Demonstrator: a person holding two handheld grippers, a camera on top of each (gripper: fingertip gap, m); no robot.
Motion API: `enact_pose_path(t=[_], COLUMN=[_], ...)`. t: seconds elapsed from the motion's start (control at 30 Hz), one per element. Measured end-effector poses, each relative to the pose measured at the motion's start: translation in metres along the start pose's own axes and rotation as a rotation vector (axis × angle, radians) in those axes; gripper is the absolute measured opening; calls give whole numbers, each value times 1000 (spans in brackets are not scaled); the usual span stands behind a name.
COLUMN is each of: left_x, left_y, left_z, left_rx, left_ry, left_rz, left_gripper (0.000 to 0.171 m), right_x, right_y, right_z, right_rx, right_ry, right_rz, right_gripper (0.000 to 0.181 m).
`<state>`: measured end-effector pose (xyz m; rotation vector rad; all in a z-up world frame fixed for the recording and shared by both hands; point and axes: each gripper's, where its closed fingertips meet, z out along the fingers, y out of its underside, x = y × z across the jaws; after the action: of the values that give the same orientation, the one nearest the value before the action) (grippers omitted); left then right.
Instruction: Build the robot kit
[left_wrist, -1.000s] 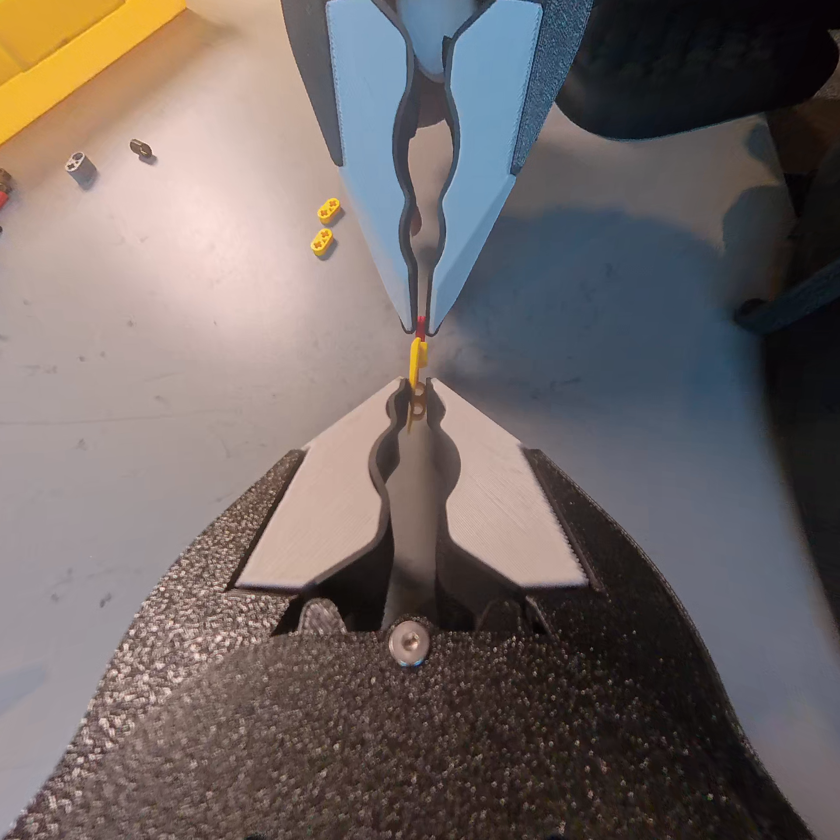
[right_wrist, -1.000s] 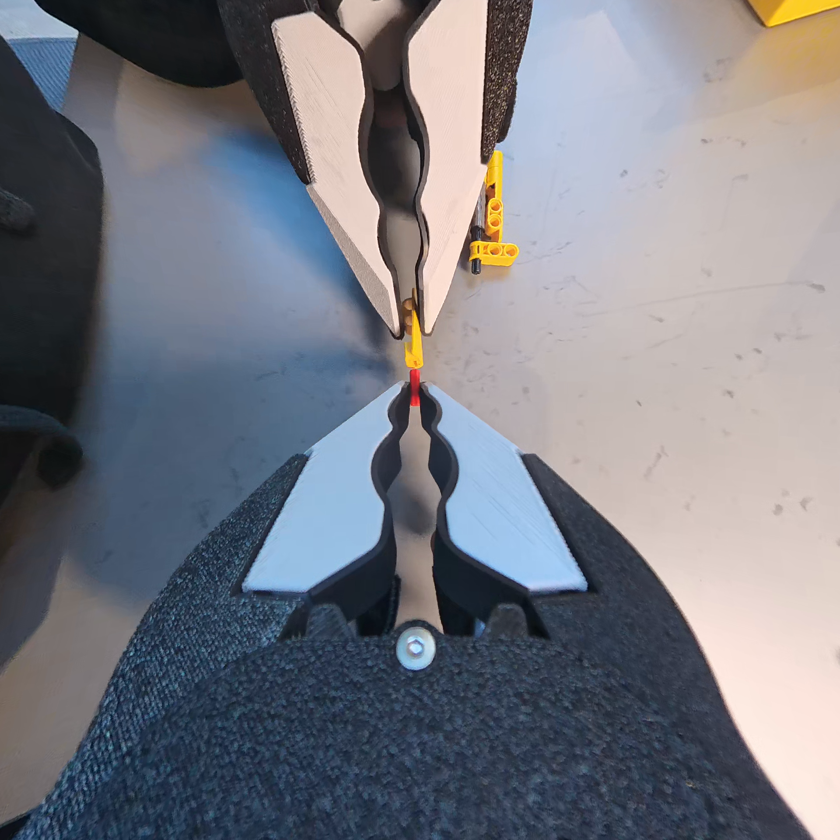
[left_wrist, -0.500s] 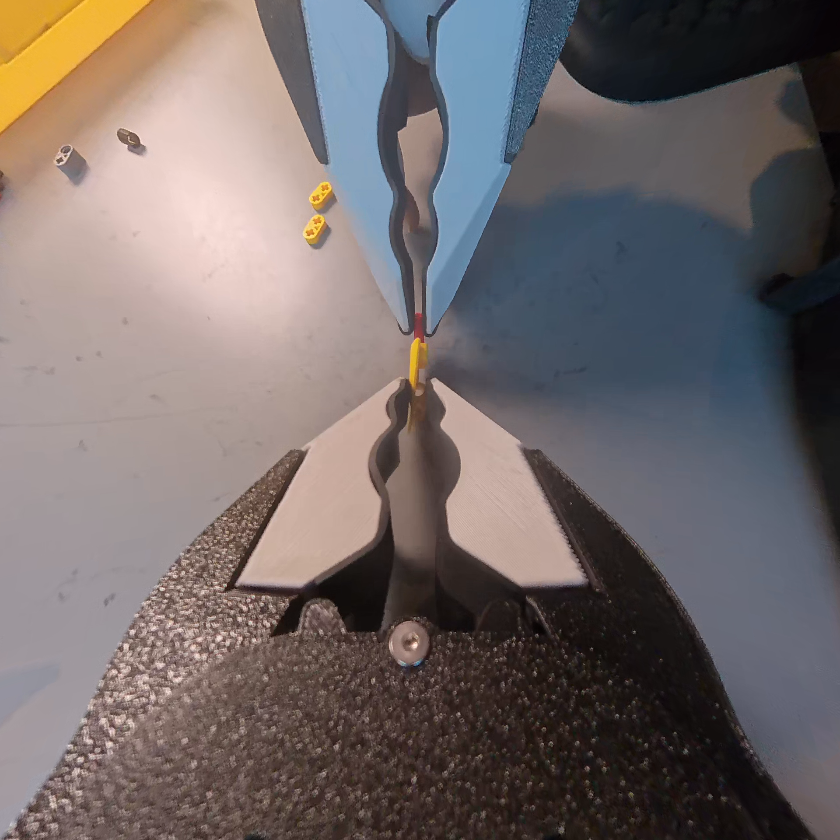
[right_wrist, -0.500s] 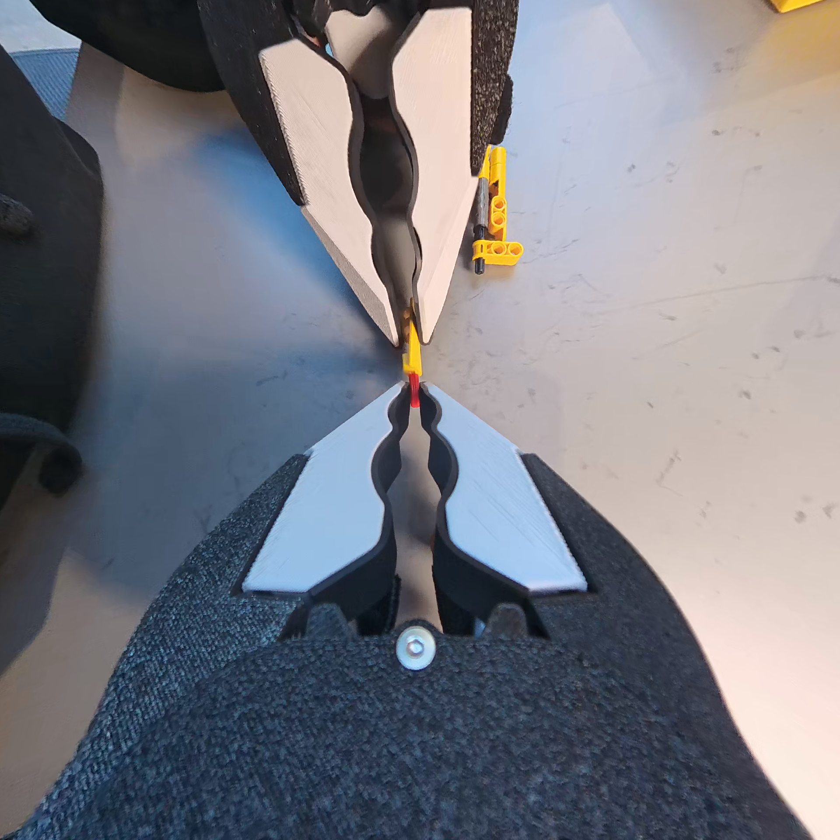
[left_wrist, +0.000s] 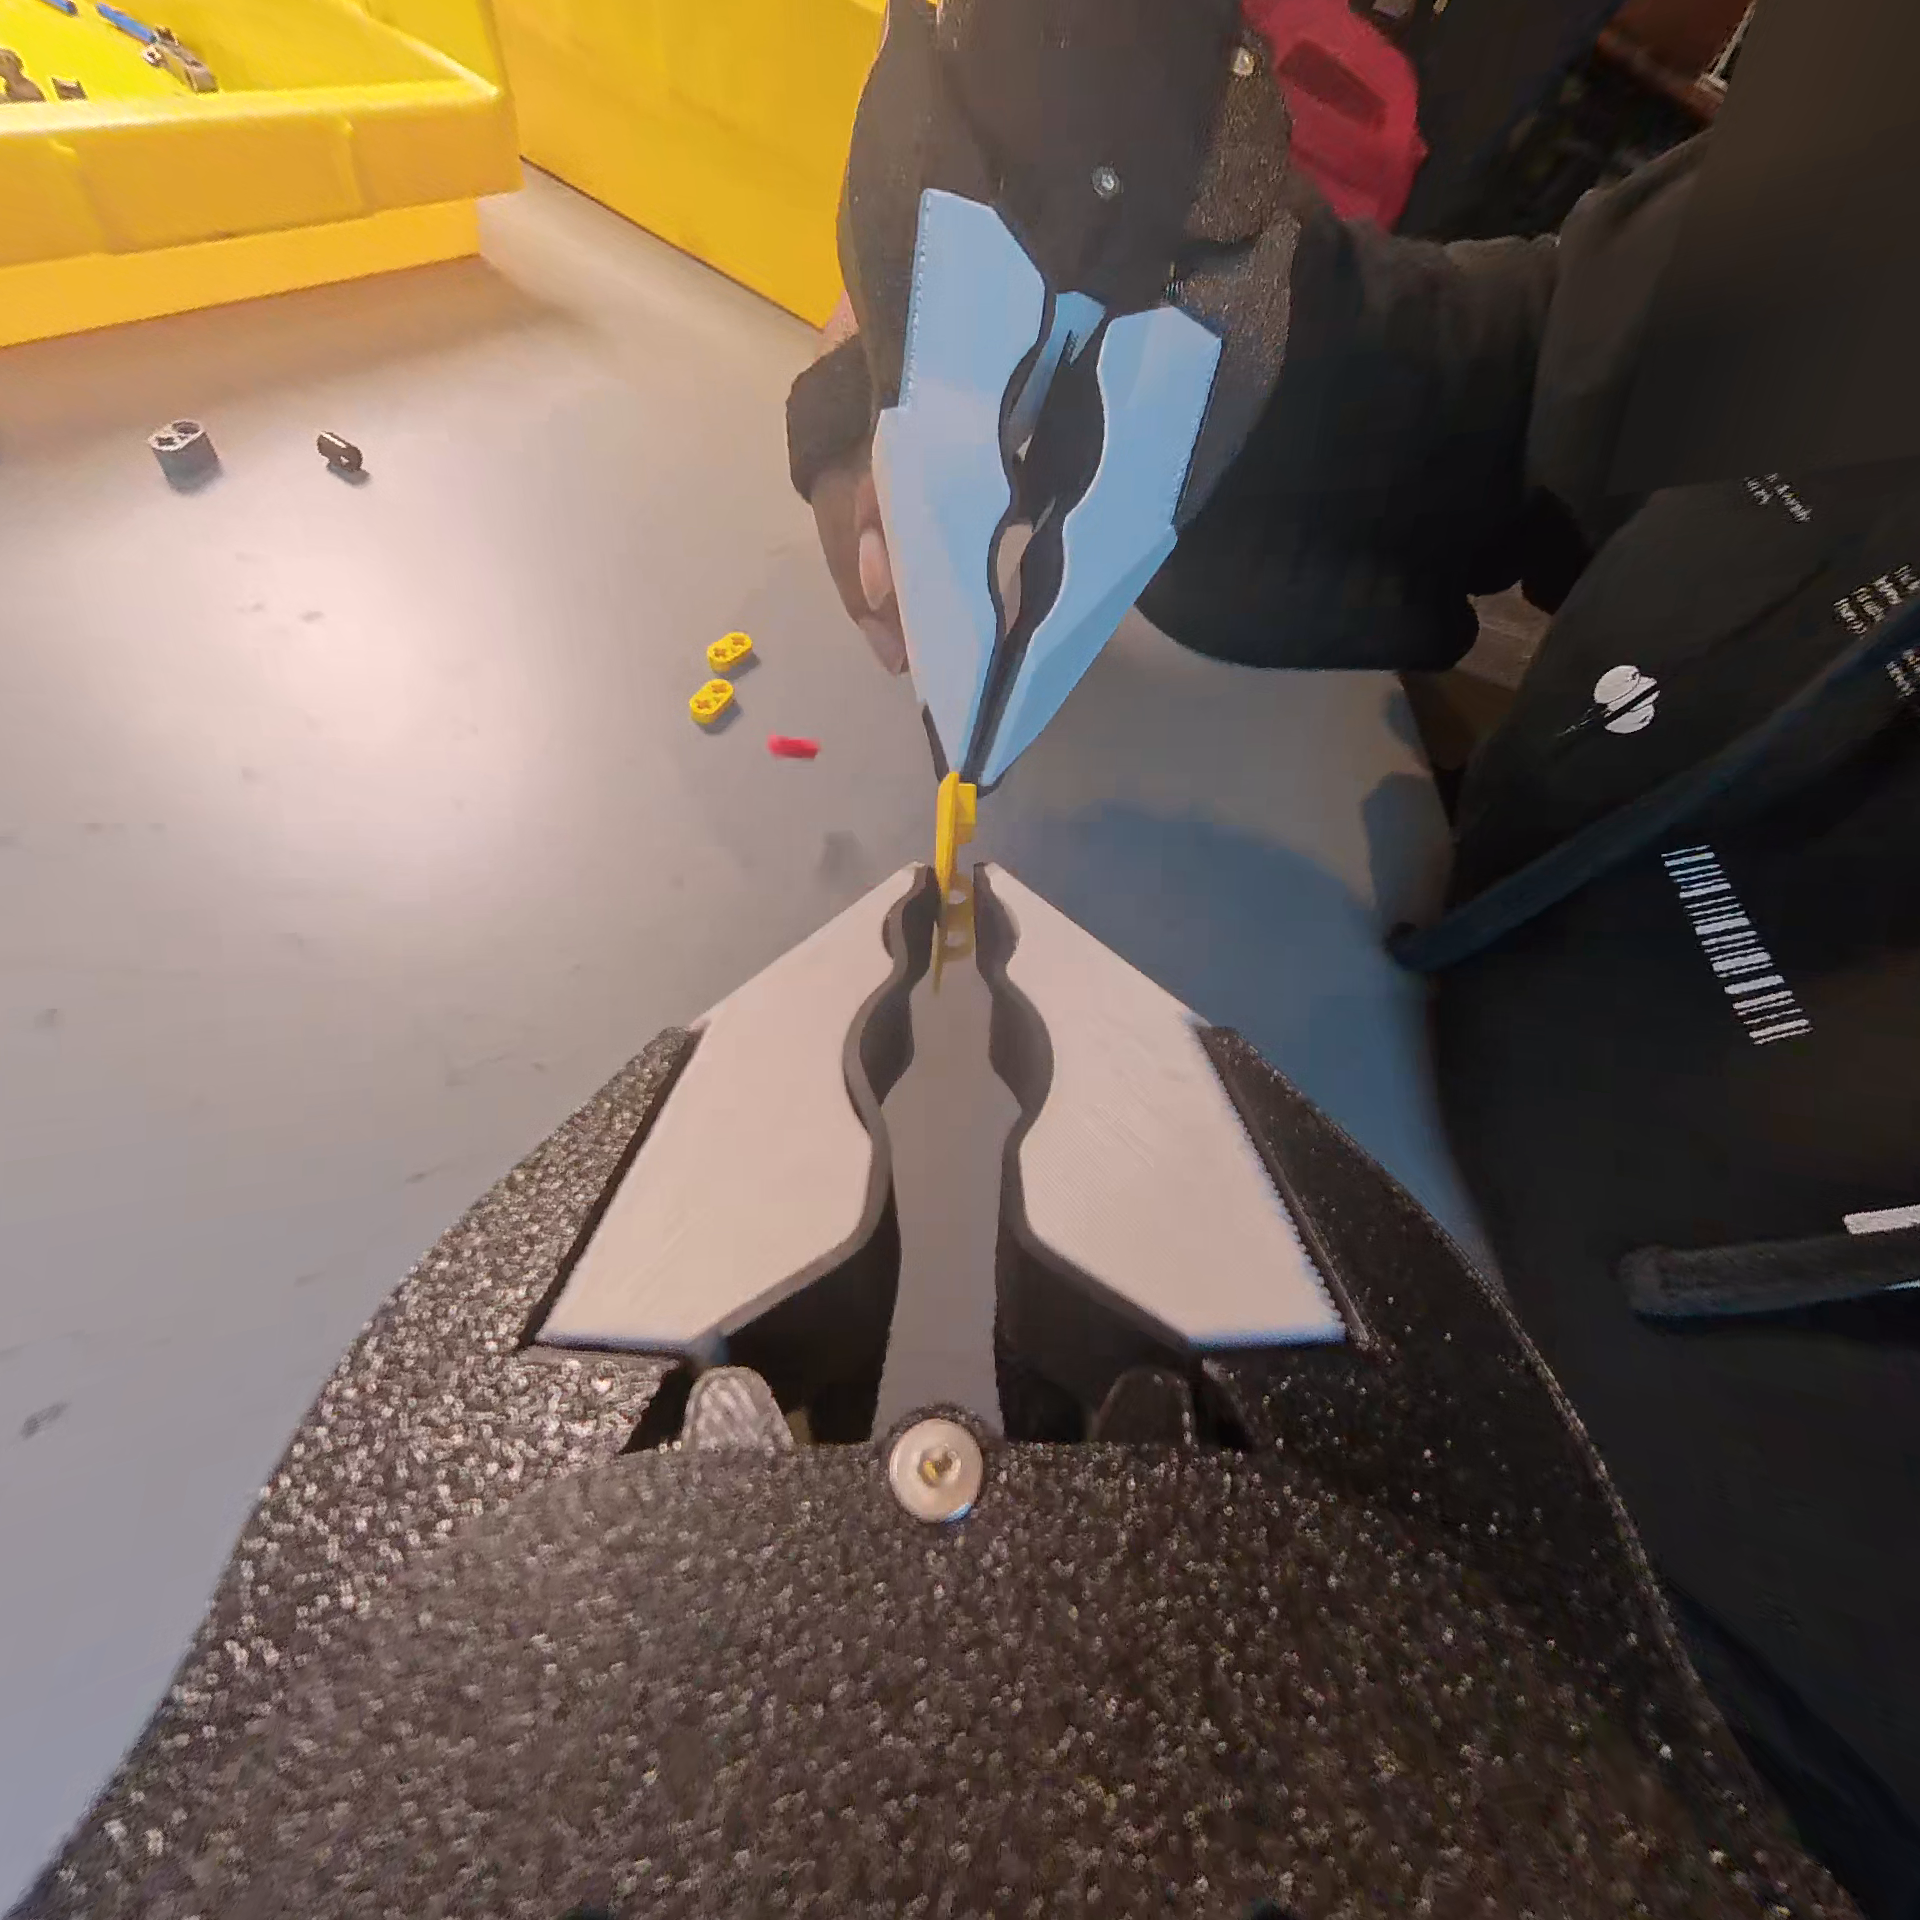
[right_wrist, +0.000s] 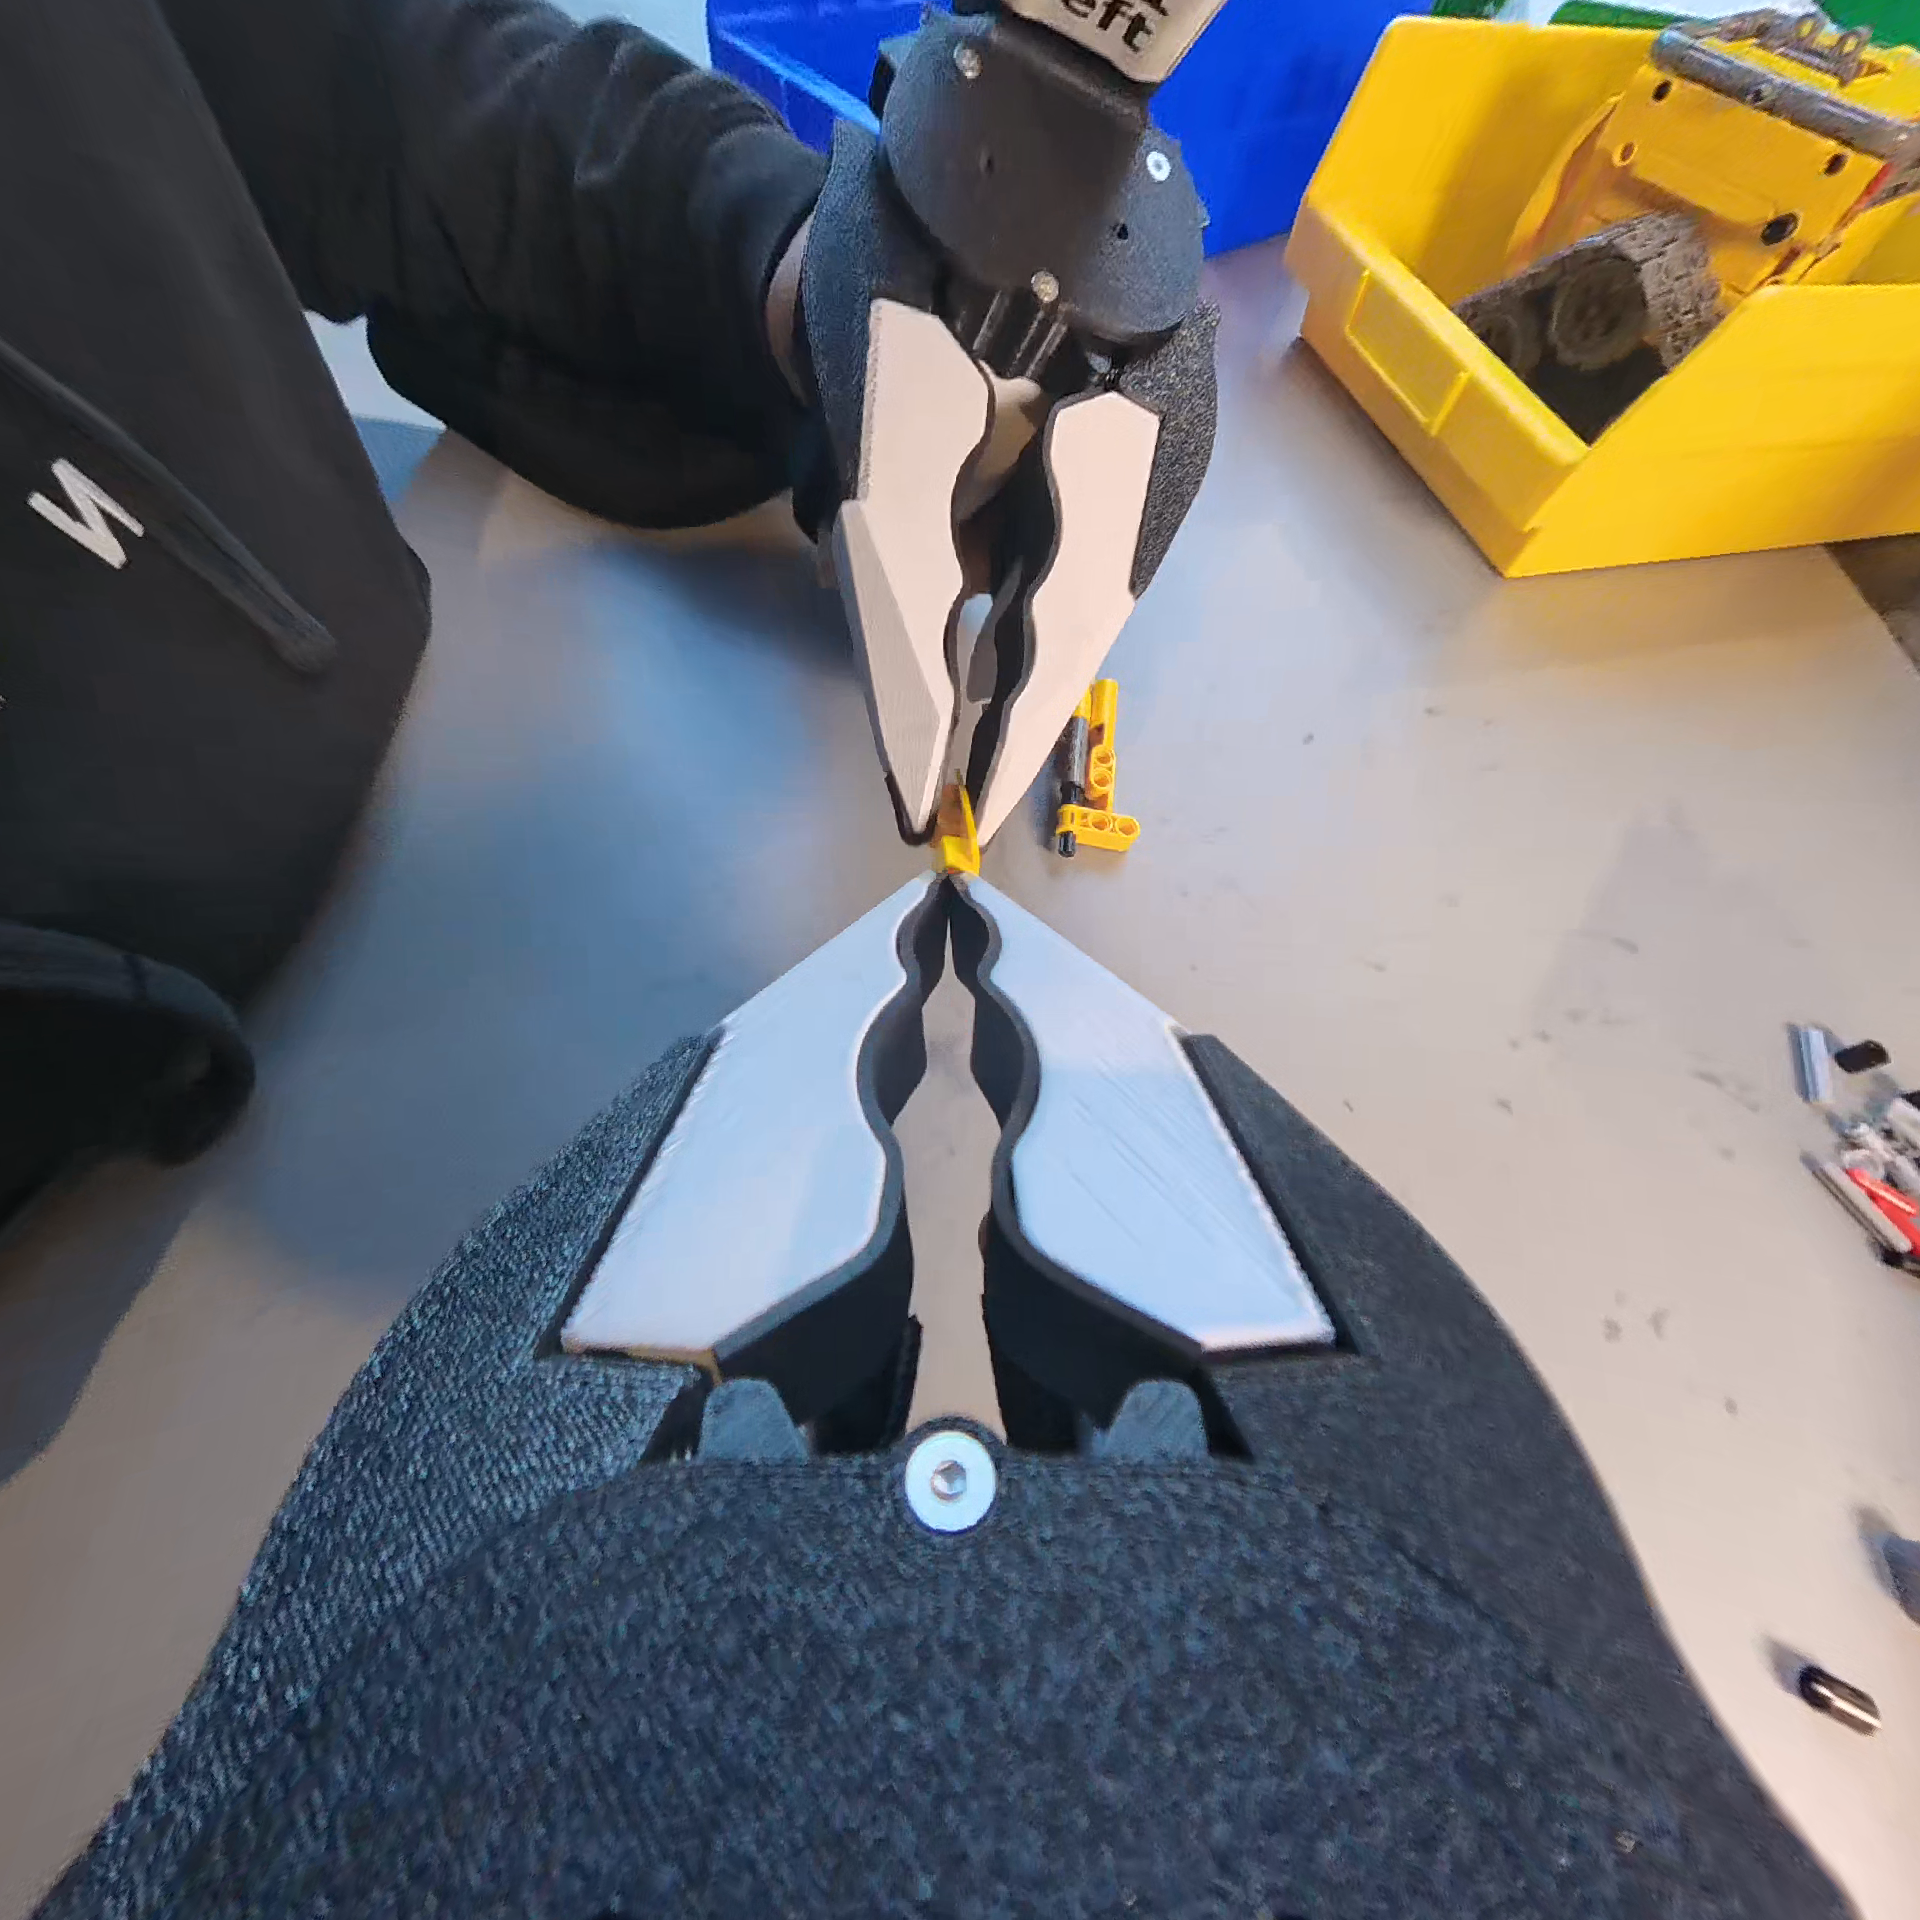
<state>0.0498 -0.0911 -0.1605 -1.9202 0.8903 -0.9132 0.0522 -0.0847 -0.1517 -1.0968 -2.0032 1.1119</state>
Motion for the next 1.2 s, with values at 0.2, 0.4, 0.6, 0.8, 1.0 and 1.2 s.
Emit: enact_pose_path(t=[0.2, 0.4, 0.6, 0.8, 1.0, 1.2], left_x=[-21, -28, -24, -24, -27, -28], left_y=[32, 51, 47, 35, 25, -19], left_z=[1, 4, 3, -5, -8, -16], left_rx=[-206, -356, -328, -263, -179, 117], left_ry=[-156, -247, -229, -237, -243, -194], left_rz=[99, 209, 185, 167, 128, -85], left_gripper=[6, 7, 16, 15, 13, 20], right_x=[14, 53, 68, 71, 69, 71], right_y=[27, 61, 75, 90, 89, 45], right_z=[-10, -36, -30, -23, -21, -16], right_rx=[-117, -266, -300, -421, -422, -202], right_ry=[45, 204, 255, 272, 243, 281], right_rz=[42, 96, 258, 266, 278, 107], right_gripper=[5, 16, 19, 23, 15, 15])
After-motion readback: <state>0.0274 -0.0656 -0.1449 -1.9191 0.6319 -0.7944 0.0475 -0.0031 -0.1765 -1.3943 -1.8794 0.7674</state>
